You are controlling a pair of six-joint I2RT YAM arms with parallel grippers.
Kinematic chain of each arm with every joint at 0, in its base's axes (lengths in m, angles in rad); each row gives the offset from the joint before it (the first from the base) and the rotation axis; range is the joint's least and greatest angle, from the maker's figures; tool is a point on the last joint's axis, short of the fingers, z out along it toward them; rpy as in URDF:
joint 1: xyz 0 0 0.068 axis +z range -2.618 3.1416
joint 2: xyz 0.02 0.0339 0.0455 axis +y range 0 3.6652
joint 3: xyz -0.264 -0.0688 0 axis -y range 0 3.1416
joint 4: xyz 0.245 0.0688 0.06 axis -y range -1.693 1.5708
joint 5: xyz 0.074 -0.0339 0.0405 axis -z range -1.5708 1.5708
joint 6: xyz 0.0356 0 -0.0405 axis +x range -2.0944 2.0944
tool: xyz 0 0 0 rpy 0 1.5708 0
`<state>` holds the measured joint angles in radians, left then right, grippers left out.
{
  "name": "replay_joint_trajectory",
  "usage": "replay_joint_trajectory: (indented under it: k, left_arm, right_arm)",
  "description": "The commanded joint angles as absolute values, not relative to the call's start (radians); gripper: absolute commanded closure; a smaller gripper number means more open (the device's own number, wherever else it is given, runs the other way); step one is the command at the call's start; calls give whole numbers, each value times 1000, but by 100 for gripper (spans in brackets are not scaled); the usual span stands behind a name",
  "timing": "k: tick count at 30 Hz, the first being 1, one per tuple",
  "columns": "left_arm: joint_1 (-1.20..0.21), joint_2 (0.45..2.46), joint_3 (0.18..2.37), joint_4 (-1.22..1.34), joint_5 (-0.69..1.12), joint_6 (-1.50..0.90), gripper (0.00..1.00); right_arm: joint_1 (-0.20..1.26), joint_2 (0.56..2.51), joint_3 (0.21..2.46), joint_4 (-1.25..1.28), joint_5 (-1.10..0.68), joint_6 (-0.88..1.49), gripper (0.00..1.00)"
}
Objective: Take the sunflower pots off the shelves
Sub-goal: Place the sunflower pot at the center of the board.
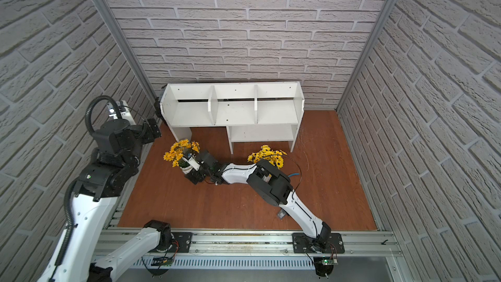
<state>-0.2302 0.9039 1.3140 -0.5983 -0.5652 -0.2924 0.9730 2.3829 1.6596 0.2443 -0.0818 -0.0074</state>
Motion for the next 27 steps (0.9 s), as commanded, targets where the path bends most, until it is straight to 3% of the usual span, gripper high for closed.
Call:
replay_joint_trajectory:
  k: [1,11,17,21,27]
  left_arm:
    - [-224,893,1299,-565,-559,-307,2]
    - [-223,879,1275,-551,-561,-310,2]
    - [-224,867,1271,-554,-565,-308,2]
    - [-224,858,1267,-554,-565,-305,2]
    - [-224,844,1253,-552,-563,-307,2]
  right_arm:
    - [990,2366,1625,360,-71,0,61]
    - [1034,2324,1484,380,-24,13,38]
    - [1051,2280,1415,387,-5,29,31]
    - [1061,2262,1375,379,1,43,1]
    - [1066,2258,1370,356,32,45,0]
